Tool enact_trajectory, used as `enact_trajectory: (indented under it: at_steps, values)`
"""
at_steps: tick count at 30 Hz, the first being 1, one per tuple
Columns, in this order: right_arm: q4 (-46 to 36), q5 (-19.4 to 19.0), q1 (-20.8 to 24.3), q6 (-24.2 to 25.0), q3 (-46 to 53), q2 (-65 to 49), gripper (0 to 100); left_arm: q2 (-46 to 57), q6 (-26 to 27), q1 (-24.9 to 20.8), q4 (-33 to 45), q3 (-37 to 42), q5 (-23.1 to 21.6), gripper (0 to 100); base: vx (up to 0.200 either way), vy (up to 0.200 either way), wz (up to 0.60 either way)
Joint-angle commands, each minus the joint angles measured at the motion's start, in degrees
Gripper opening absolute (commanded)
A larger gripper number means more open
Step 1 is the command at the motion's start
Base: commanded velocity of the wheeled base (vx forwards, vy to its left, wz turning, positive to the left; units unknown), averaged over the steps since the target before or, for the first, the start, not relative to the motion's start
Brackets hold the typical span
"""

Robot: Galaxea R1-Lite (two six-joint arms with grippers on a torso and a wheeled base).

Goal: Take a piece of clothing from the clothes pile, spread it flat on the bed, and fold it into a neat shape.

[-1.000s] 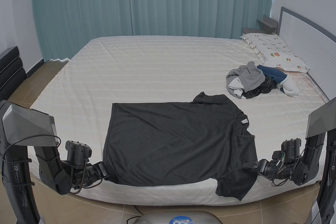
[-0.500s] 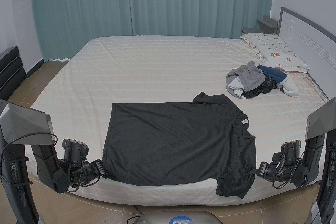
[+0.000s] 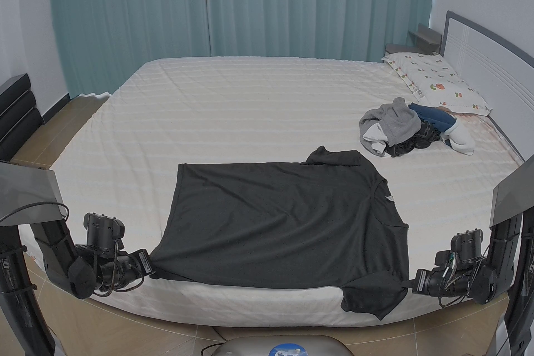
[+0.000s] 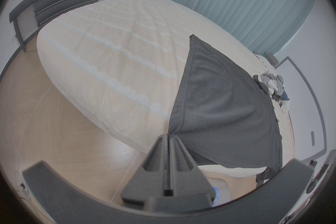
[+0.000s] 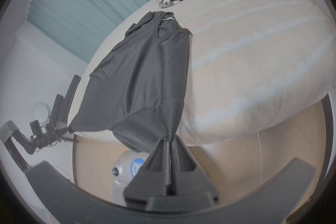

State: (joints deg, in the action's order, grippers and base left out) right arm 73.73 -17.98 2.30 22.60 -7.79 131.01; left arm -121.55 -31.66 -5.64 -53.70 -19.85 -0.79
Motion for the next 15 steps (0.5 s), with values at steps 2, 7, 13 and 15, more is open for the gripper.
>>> enact_trajectory:
  at_steps: [2,7,13,15]
  values:
    - [0.0,0.0,0.4,-2.9,2.7,0.1,0,2.0,2.0,1.3,1.8,0.1,0.2,0,0.000,0.000,0.00]
    - [-1.2,0.0,0.2,-4.6,3.5,-0.3,0,1.6,3.3,2.0,2.7,-0.1,1.7,0,0.000,0.000,0.00]
    - [-2.7,0.1,-0.1,-6.6,3.0,0.4,0,0.7,4.4,1.7,2.9,0.2,2.6,0,0.000,0.000,0.00]
    - [-2.7,0.1,-0.4,-6.6,2.9,0.5,0,-0.2,4.3,1.4,2.7,0.2,2.6,0,0.000,0.000,0.00]
